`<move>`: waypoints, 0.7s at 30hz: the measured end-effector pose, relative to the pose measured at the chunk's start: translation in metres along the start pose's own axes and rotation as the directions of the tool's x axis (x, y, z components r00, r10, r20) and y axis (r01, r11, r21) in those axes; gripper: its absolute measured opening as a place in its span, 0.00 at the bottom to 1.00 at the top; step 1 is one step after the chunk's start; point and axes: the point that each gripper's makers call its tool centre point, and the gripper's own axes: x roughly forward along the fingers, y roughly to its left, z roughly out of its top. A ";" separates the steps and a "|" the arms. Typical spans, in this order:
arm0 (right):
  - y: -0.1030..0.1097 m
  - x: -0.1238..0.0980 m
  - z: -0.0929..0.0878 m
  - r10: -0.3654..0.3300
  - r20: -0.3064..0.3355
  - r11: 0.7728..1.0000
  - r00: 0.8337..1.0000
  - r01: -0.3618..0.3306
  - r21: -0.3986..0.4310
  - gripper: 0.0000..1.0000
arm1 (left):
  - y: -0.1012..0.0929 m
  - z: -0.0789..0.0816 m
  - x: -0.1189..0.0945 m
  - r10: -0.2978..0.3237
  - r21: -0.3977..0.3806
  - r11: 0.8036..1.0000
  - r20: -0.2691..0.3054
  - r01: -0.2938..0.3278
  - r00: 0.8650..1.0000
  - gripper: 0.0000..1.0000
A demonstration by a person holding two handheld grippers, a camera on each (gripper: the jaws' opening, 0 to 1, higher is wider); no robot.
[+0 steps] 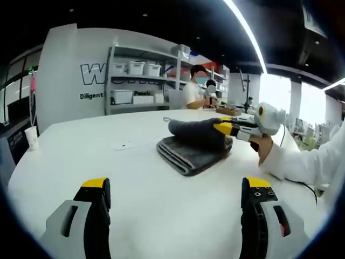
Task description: Open the folded towel by lifting each exposed corner and separating the folded layers until the towel lies flat within the target outline without major curled edges
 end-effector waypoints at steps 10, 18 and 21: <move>-0.034 -0.022 -0.009 -0.079 -0.006 0.997 0.997 0.079 0.020 0.01 | 0.000 0.001 -0.001 0.000 -0.003 1.000 0.006 0.000 1.000 1.00; -0.058 -0.041 -0.011 -0.148 -0.006 0.988 0.989 0.148 0.047 0.01 | 0.001 0.002 -0.001 0.002 -0.004 1.000 0.009 -0.002 1.000 1.00; -0.069 -0.048 -0.014 -0.177 -0.007 0.982 0.984 0.177 0.071 0.01 | 0.001 0.002 -0.001 0.003 -0.006 1.000 0.010 -0.003 1.000 1.00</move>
